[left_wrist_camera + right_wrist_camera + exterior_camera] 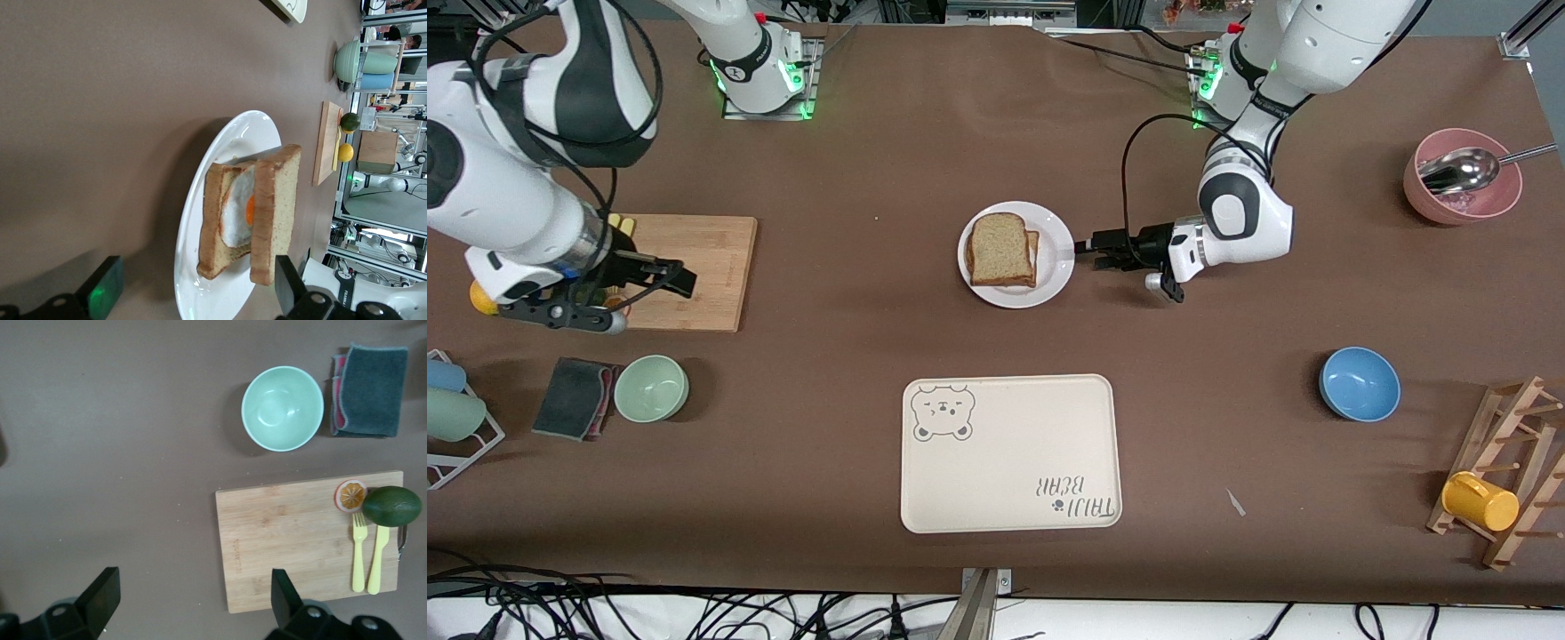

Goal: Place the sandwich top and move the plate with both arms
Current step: 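Retract the right gripper while the left gripper reaches the plate rim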

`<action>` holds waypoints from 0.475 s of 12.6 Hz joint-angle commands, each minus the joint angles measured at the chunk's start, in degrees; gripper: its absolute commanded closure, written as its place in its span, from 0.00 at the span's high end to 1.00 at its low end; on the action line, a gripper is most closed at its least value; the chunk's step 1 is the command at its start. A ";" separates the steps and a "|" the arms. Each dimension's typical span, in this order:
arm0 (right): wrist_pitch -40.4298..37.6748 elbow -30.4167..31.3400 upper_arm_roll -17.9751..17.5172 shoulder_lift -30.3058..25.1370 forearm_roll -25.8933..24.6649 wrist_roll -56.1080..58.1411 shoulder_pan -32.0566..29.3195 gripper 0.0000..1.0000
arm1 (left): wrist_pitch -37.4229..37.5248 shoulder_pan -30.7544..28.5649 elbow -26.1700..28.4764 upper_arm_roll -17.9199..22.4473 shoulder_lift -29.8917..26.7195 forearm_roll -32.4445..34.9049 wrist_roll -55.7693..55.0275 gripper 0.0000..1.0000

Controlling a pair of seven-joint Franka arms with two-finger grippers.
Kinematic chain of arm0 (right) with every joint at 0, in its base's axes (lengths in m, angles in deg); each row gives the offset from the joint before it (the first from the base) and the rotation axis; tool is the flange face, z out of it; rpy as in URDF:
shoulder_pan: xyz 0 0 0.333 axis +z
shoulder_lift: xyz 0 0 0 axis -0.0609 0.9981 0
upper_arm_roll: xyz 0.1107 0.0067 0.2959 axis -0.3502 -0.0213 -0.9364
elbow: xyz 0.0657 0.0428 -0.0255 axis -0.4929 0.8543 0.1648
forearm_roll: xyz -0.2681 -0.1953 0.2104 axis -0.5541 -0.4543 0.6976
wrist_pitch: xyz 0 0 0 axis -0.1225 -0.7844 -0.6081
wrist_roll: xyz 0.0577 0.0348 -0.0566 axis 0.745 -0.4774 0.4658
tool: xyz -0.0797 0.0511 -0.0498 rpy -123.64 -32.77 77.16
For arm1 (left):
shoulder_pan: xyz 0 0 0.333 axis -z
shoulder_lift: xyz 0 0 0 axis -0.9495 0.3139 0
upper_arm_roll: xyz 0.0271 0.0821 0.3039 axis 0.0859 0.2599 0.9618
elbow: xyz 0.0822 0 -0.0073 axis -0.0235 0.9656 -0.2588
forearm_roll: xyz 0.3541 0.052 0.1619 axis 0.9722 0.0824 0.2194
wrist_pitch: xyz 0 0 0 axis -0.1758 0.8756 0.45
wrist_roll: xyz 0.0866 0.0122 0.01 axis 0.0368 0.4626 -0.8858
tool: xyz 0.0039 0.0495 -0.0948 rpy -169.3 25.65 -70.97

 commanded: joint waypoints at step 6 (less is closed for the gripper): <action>-1.26 3.60 -10.53 -8.04 1.22 5.18 -13.32 1.00 | -3.13 6.66 0.75 0.15 2.84 -16.62 12.39 0.92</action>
